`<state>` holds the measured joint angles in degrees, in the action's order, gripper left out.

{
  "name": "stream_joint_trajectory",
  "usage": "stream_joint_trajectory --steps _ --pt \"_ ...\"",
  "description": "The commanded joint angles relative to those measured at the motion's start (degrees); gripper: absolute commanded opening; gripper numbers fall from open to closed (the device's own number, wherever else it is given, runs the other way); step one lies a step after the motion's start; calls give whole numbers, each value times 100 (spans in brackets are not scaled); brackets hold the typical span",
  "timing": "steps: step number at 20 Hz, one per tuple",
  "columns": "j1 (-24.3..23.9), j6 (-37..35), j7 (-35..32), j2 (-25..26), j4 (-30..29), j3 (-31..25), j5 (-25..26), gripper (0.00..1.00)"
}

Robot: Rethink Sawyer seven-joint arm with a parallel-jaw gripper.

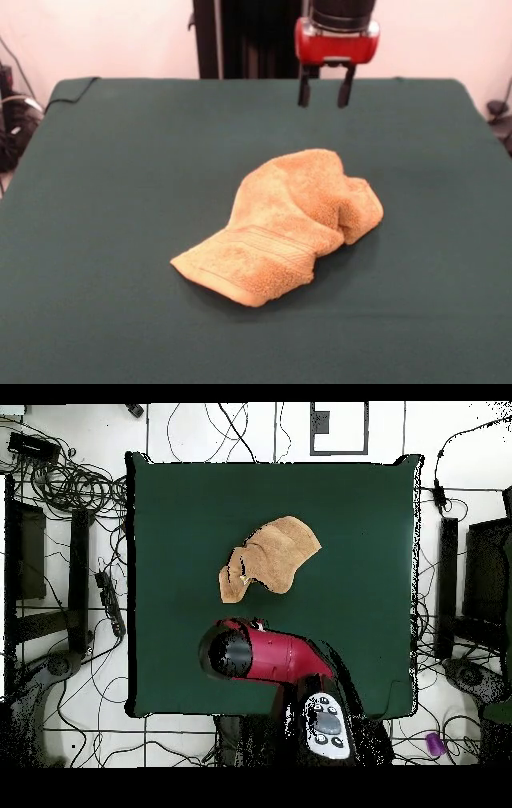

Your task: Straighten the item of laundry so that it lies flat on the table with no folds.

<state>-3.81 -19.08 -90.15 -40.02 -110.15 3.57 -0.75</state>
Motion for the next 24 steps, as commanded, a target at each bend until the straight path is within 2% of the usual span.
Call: stream_joint_trajectory --steps 1,7,12,18,24 --pt "-87 -1081 -873 -239 871 -433 -422 100" --pt "-60 -1066 -1012 -65 978 -385 -408 100" --pt "-214 -240 -1090 472 854 -664 -523 100" --pt "-97 201 -1362 863 1049 -512 -710 100" --pt "-1 251 -1430 990 1208 -337 -862 100"
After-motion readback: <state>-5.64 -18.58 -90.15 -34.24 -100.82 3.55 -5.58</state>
